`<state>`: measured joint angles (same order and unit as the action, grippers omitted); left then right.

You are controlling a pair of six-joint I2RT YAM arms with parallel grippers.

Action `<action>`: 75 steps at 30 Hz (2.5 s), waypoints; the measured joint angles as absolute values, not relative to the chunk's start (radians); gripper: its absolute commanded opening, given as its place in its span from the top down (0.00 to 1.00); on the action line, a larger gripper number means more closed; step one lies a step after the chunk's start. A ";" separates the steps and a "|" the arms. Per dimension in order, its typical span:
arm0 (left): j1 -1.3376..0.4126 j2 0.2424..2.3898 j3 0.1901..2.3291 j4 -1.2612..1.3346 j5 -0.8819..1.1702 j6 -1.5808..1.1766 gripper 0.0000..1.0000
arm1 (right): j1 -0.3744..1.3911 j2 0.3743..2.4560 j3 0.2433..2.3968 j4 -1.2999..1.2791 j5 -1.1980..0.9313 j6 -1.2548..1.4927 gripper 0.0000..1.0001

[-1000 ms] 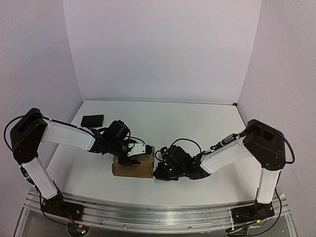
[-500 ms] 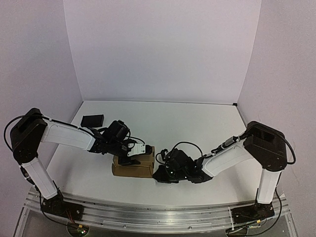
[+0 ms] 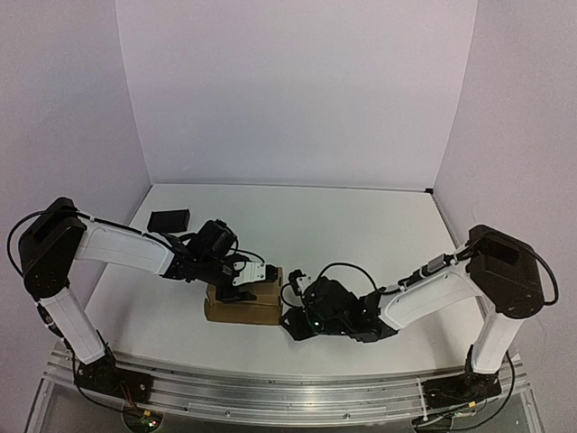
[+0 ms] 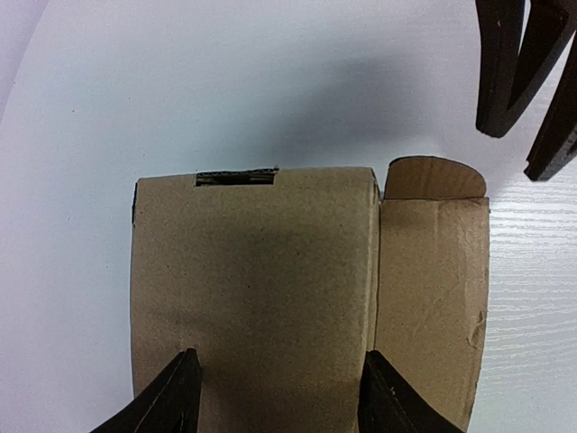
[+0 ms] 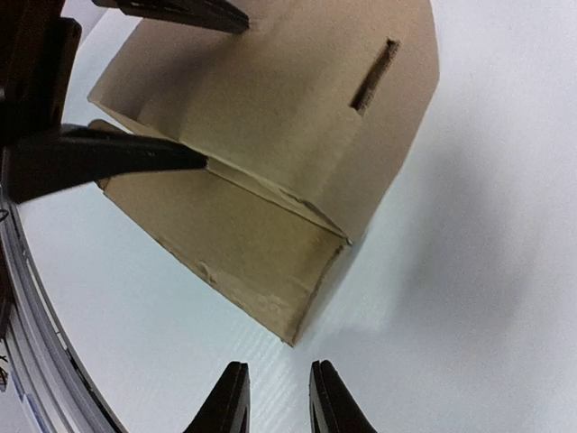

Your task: Fold the paper box

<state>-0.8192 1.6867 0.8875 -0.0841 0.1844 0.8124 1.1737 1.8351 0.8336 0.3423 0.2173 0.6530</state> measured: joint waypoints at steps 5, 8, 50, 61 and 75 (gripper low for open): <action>-0.819 1.687 0.888 -0.084 0.184 0.812 0.41 | 1.172 1.876 0.883 0.347 0.236 0.686 0.83; -0.819 1.687 0.888 -0.084 0.184 0.813 0.41 | 1.172 1.901 0.906 0.334 0.249 0.707 0.92; -0.818 1.686 0.882 -0.089 0.237 0.917 0.39 | 1.124 1.804 1.099 -0.158 0.198 0.992 0.68; -0.818 1.686 0.881 -0.086 0.237 0.916 0.39 | 1.131 1.900 1.100 -0.174 0.162 1.032 0.78; -0.817 1.686 0.880 -0.085 0.236 0.916 0.38 | 1.130 1.948 1.109 -0.087 0.154 0.985 1.00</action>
<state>-0.8175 1.6859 0.8800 -0.0853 0.2359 0.9161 1.1301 1.9480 1.1088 -0.0872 0.1540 0.9851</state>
